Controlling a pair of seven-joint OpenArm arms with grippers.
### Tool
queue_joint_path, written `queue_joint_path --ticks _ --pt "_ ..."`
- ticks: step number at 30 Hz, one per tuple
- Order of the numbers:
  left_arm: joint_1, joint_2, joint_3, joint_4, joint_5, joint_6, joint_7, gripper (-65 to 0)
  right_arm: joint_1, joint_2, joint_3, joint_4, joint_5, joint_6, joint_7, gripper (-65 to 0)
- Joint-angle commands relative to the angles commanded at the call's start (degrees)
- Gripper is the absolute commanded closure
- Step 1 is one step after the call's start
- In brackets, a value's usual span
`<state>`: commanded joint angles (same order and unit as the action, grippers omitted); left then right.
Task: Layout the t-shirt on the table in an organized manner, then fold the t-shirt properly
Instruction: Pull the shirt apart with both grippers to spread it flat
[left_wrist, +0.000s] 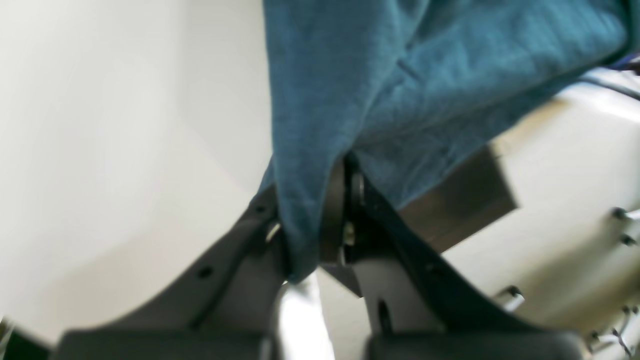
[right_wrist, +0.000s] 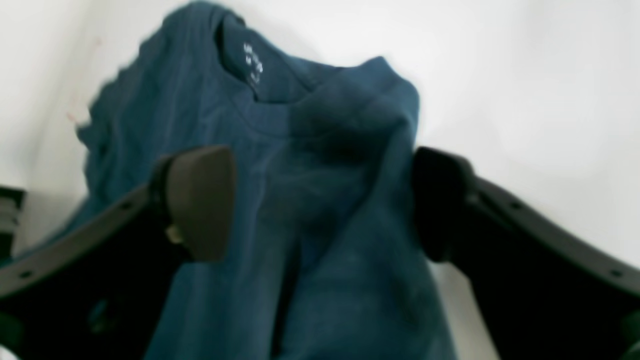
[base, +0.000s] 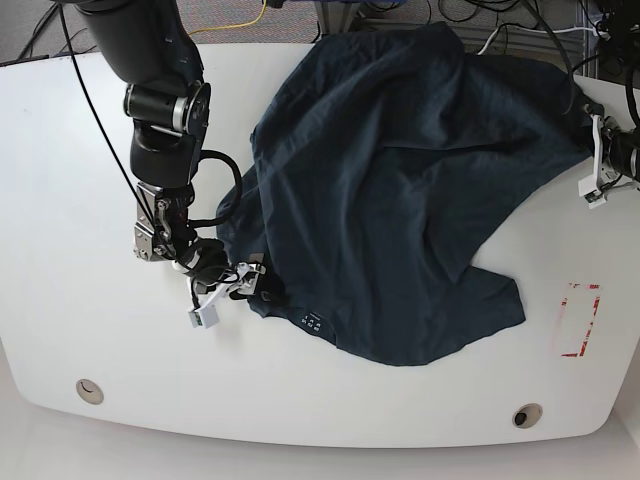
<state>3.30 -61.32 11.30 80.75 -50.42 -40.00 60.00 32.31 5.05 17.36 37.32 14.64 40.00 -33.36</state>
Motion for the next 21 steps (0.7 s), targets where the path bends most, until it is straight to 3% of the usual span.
queue_joint_path --ticks 6,12,21 --pt "-3.9 2.4 -1.1 -2.5 4.9 0.0 0.0 0.0 -1.8 0.3 0.0 2.5 -0.1 0.0 0.0 -26.3" --pt "-10.6 4.7 2.2 -3.7 12.5 0.0 0.0 0.0 -3.7 1.0 0.0 4.6 -0.4 0.0 0.0 -14.3" --pt "-19.3 9.5 5.9 -3.7 20.4 0.0 4.0 0.0 -6.2 3.7 0.1 5.5 0.0 0.0 0.0 -4.9"
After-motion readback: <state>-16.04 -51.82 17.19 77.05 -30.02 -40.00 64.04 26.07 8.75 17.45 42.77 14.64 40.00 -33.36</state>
